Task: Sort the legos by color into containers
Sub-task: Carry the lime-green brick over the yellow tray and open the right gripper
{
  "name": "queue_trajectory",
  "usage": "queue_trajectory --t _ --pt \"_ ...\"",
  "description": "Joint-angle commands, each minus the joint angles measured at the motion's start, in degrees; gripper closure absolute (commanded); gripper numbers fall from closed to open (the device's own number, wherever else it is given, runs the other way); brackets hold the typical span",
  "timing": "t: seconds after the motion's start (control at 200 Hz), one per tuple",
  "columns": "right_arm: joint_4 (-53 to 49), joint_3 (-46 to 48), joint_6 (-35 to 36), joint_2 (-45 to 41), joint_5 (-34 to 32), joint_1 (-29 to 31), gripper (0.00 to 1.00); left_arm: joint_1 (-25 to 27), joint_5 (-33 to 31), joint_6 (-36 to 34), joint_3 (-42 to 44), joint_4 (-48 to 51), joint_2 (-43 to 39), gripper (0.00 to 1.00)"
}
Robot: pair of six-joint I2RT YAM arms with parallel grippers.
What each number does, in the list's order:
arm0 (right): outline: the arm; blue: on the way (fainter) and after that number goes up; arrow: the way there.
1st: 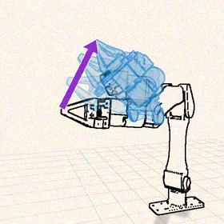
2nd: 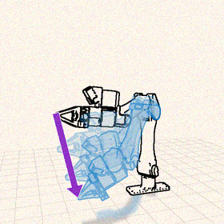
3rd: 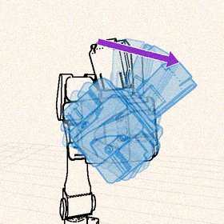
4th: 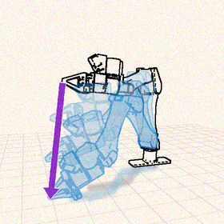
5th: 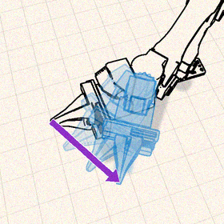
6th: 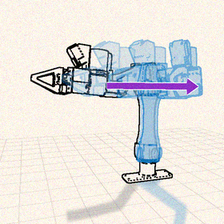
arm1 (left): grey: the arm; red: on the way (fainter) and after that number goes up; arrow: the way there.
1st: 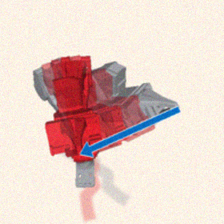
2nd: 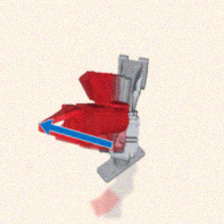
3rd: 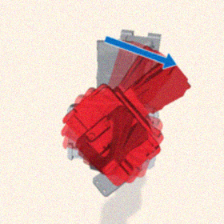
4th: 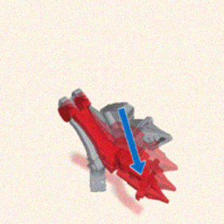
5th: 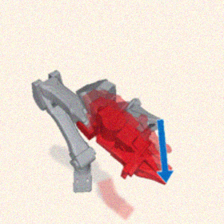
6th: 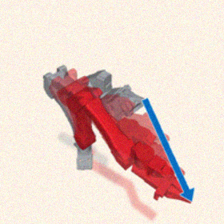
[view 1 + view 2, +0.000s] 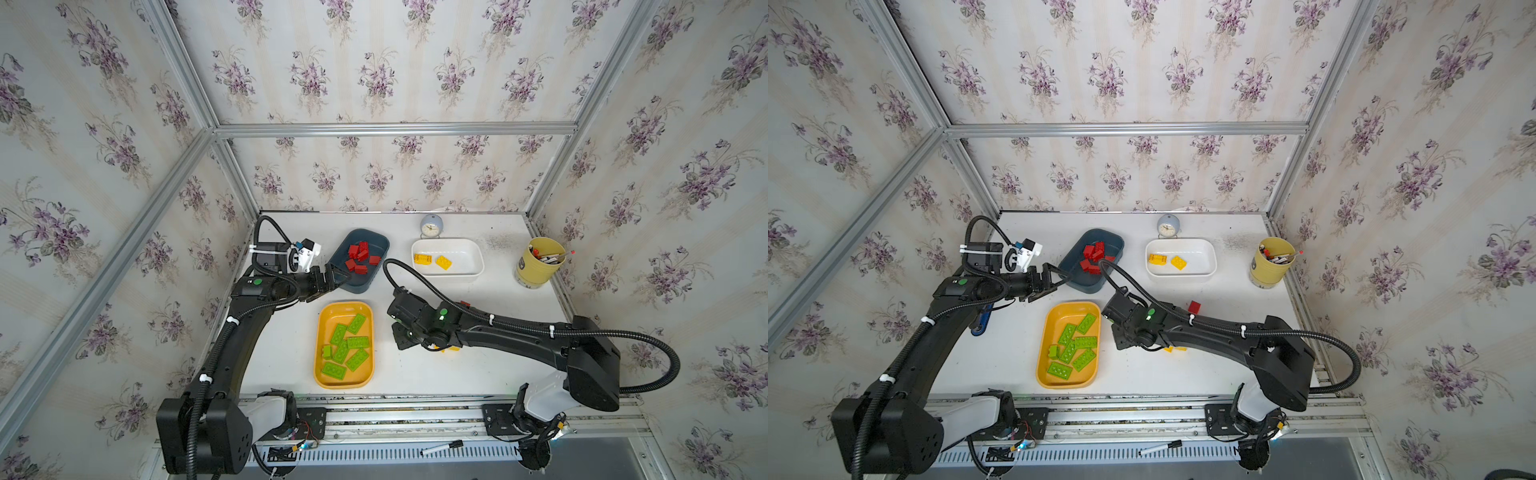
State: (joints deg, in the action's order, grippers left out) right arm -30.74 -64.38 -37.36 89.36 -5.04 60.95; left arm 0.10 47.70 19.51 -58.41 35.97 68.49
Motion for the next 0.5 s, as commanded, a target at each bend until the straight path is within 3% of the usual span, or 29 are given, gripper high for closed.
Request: queue_trajectory --t 0.0,0.285,0.495 --pt "7.8 -4.0 4.8 2.7 8.2 1.7 0.84 0.0 -0.5 -1.4 -0.7 0.7 0.6 0.01" --pt "12.8 -15.5 7.2 16.7 5.6 3.2 0.79 0.1 -1.2 -1.6 -0.9 0.8 1.4 0.01" --pt "13.3 -18.3 8.6 20.6 4.7 3.0 0.45 0.0 -1.3 -2.1 -0.7 0.7 1.5 0.01"
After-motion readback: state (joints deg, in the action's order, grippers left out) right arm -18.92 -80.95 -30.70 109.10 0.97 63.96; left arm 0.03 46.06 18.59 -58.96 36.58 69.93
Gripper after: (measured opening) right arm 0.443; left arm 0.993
